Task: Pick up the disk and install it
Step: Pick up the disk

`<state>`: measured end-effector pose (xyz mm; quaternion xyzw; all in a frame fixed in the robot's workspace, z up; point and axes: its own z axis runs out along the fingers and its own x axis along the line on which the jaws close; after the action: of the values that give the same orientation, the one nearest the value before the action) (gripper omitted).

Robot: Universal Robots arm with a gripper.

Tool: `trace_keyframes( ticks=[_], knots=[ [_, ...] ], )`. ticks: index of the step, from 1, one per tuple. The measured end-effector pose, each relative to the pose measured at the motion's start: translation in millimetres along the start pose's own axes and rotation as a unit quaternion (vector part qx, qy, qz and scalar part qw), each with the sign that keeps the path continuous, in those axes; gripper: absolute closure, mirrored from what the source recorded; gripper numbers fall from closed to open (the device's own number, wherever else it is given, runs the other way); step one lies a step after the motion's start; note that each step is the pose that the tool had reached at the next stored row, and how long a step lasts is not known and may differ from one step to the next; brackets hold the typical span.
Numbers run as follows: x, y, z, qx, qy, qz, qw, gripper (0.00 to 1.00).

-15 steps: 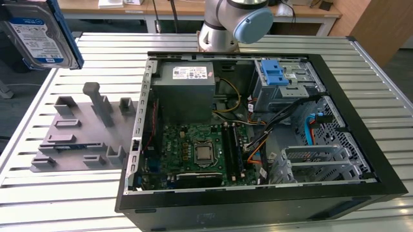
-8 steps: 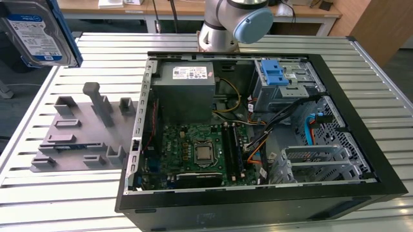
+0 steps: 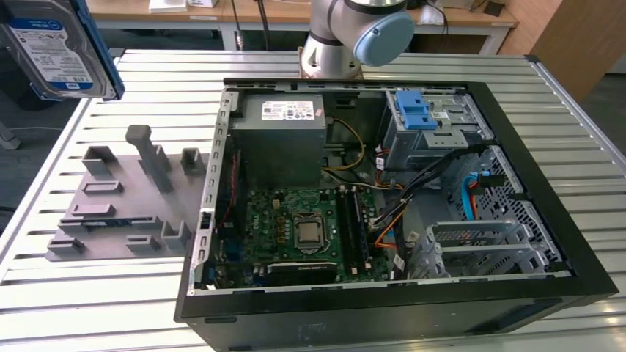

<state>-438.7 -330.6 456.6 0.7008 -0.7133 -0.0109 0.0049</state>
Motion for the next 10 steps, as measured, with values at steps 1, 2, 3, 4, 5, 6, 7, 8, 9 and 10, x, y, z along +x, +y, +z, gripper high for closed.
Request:
trace_keyframes(
  ticks=[1,2,3,4,5,6,7,8,9,10],
  knots=[
    [0.0,0.0,-0.3,0.0000,0.0000,0.000,1.0000,0.63],
    [0.0,0.0,-0.4,0.0001,-0.0001,0.000,1.0000,0.63],
    [0.0,0.0,-0.6,0.0001,-0.0001,0.000,1.0000,0.63],
    [0.0,0.0,-0.9,0.0001,0.0000,0.000,1.0000,0.63],
    [0.0,0.0,-1.1,0.0001,0.0000,0.000,1.0000,0.63],
    [0.0,0.0,-1.4,0.0000,0.0000,0.000,1.0000,0.63],
    [0.0,0.0,-1.6,0.0000,0.0000,0.000,1.0000,0.63],
    [0.0,0.0,-1.8,0.0001,0.0000,0.000,1.0000,0.63],
    [0.0,0.0,-2.0,0.0000,0.0000,0.000,1.0000,0.63],
    [0.0,0.1,-2.3,0.0000,0.0000,0.000,1.0000,0.63]
  ],
)
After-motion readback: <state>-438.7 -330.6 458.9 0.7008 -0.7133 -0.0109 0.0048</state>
